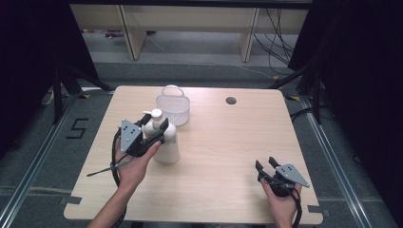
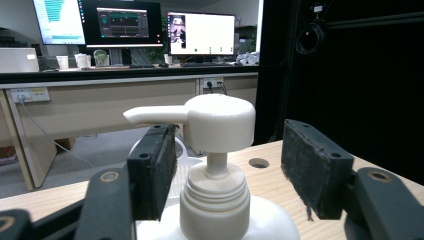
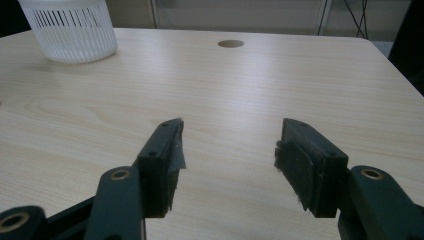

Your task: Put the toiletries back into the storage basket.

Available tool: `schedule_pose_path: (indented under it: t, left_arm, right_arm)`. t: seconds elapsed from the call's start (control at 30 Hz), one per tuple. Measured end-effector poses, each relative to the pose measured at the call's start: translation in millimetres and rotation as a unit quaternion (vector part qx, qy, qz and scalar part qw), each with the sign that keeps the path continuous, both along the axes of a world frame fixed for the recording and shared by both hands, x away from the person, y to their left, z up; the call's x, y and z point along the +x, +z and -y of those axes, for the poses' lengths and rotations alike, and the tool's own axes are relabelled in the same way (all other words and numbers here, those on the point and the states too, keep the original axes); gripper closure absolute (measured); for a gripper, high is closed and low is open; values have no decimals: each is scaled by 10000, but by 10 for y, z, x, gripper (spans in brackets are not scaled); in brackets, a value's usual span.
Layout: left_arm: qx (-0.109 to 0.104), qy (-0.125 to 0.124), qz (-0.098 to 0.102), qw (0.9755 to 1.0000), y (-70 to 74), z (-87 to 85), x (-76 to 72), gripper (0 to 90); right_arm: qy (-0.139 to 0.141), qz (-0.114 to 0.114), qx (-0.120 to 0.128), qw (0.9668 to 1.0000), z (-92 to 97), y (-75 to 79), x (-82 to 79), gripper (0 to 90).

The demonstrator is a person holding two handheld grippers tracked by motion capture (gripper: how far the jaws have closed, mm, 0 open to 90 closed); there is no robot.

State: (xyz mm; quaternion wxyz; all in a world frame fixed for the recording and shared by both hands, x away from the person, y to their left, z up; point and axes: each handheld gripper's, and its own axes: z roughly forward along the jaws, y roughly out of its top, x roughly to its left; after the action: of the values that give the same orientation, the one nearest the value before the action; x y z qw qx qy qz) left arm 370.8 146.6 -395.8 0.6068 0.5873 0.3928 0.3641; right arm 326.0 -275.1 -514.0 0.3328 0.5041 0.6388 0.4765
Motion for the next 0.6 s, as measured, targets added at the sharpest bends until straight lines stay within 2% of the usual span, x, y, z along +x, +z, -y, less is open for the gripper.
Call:
schedule_pose_path:
  t: [0.1, 0.13, 0.2, 0.23, 0.33, 0.43, 0.5, 0.57, 0.6]
  left_arm:
    - [-1, 78, -30, 10000, 9, 4, 2, 408]
    - [9, 96, -37, 9999, 13, 7, 2, 419]
    - [20, 138, -55, 9999, 22, 11, 3, 445]
    - [30, 159, -50, 9999, 25, 10, 3, 460]
    - [28, 236, -86, 9997, 42, 25, 10, 498]
    - [20, 273, -119, 9996, 49, 34, 21, 529]
    - [14, 304, -156, 9994, 56, 42, 30, 540]
    - [1, 347, -161, 9993, 57, 53, 33, 567]
    - [-16, 376, -166, 9992, 56, 59, 30, 581]
  right_arm:
    - [42, 48, -108, 9999, 12, 1, 13, 435]
    - [30, -63, -11, 10000, -3, 4, 5, 435]
    - [35, -2, -9, 10000, -8, -2, 16, 434]
    - [44, -55, -33, 10000, -5, 4, 8, 434]
    - [45, 6, 1, 10000, -10, -4, 18, 433]
    - [19, -26, 63, 10000, -19, -3, 11, 432]
    - [55, 32, -64, 10000, 2, -1, 20, 432]
    - [65, 34, -61, 10000, 2, -1, 21, 431]
    - [16, -29, 51, 10000, -18, -3, 13, 431]
